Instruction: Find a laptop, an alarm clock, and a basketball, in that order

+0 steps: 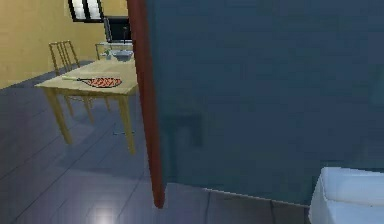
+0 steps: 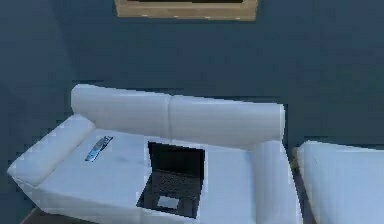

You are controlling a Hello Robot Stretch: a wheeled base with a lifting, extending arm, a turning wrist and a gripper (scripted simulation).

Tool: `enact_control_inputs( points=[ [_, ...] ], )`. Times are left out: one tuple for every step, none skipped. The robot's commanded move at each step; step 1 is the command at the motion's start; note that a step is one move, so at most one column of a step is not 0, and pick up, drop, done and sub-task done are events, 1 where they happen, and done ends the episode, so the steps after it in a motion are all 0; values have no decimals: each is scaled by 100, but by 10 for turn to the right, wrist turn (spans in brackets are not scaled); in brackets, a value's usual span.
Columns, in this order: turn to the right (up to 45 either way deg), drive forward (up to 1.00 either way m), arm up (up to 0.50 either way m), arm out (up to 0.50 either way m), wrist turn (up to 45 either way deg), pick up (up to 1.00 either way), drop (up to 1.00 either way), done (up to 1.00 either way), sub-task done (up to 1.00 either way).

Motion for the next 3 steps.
enact_control_inputs(
  points=[
    [0, 20, 0, 0, 0, 0, 0, 0, 0],
    [-450, 0, 0, 0, 0, 0, 0, 0, 0],
    [-90, 0, 0, 0, 0, 0, 0, 0, 0]
  ],
)
